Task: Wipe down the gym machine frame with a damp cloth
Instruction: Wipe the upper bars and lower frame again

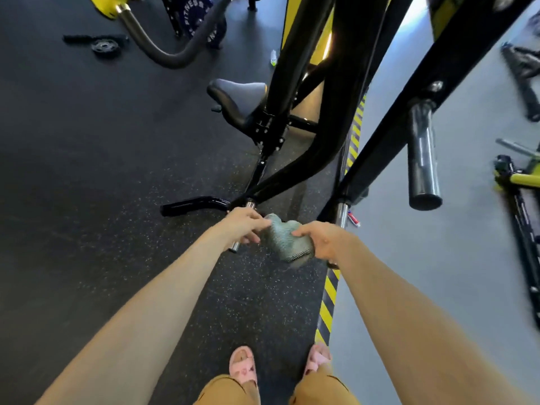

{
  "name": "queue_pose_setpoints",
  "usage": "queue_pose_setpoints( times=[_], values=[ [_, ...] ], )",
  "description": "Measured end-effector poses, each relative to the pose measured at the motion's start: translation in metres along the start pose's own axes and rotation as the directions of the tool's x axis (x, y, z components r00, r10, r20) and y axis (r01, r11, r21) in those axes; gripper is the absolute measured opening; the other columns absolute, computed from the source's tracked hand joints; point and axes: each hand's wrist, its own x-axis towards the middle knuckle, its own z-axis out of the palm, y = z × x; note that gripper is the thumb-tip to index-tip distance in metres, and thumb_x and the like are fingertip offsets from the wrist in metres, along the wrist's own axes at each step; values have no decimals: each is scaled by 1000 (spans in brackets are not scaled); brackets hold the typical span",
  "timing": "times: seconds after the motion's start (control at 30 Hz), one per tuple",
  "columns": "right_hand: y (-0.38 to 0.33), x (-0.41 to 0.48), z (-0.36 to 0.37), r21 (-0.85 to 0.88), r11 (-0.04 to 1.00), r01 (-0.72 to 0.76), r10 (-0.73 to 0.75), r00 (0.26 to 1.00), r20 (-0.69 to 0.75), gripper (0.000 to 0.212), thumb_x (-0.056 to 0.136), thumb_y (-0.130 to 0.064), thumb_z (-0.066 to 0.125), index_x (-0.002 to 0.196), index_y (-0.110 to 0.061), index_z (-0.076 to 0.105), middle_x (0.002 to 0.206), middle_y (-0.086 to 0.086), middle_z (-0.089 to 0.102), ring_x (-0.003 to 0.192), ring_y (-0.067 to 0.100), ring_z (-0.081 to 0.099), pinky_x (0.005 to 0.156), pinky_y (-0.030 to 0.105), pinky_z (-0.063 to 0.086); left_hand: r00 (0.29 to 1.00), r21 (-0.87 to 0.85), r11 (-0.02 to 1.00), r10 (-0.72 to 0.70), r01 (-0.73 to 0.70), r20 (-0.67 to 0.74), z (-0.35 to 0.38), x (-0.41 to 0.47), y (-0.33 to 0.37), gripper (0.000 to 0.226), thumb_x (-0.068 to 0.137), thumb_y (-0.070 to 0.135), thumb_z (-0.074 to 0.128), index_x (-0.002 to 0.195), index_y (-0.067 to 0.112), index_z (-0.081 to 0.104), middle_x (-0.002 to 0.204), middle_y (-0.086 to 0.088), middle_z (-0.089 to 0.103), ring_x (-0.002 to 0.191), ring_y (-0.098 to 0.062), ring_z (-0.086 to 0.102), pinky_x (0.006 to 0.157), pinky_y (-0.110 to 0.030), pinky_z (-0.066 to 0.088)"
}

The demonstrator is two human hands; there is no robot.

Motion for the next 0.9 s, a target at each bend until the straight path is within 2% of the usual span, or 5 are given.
queue_pose_setpoints(
  times=[0.17, 0.37, 0.5, 0.63, 0.9],
  values=[
    [16, -22, -60, 134, 985, 108, -124, 986, 112, 22, 96, 0, 43, 110, -4, 60, 91, 10, 74, 79, 23, 72, 65, 33, 59, 940, -286, 933, -122, 218, 318, 83, 17, -1, 70, 85, 45, 66, 144, 21, 35, 148, -8, 41, 135, -28, 38, 114, -54, 23],
    [54, -39, -166, 315, 934, 168, -204, 975, 85, 71, 65, -2, 80, 130, -3, 51, 105, 16, 69, 86, 29, 71, 69, 39, 60, 909, -373, 896, -76, 242, 409, 187, 41, 14, 36, 93, 32, 60, 124, 14, 58, 130, -8, 61, 114, -22, 58, 103, -42, 38],
    [72, -61, -241, 364, 916, 171, -189, 982, 15, 31, 93, 5, 44, 120, -5, 54, 95, 11, 73, 80, 24, 73, 62, 32, 59, 880, -358, 892, -86, 277, 467, 259, 58, 35, 28, 95, 30, 55, 121, 21, 56, 111, 3, 67, 96, -14, 62, 109, -36, 32],
    [83, -77, -319, 411, 892, 187, -179, 982, -59, 29, 96, 9, 35, 107, -5, 59, 93, 11, 70, 75, 23, 72, 64, 31, 60, 900, -428, 864, -61, 264, 431, 346, 77, 66, 32, 97, 21, 52, 129, 14, 54, 115, -1, 66, 93, -14, 63, 61, -16, 51],
    [98, -103, -497, 402, 908, 114, -76, 991, -110, 36, 94, 13, 27, 101, -2, 59, 78, 9, 74, 68, 21, 72, 63, 29, 59, 923, -543, 790, -72, 284, 377, 520, 142, 131, 37, 92, 4, 51, 128, 9, 53, 122, -11, 63, 106, -27, 61, 91, -42, 50]
  ],
)
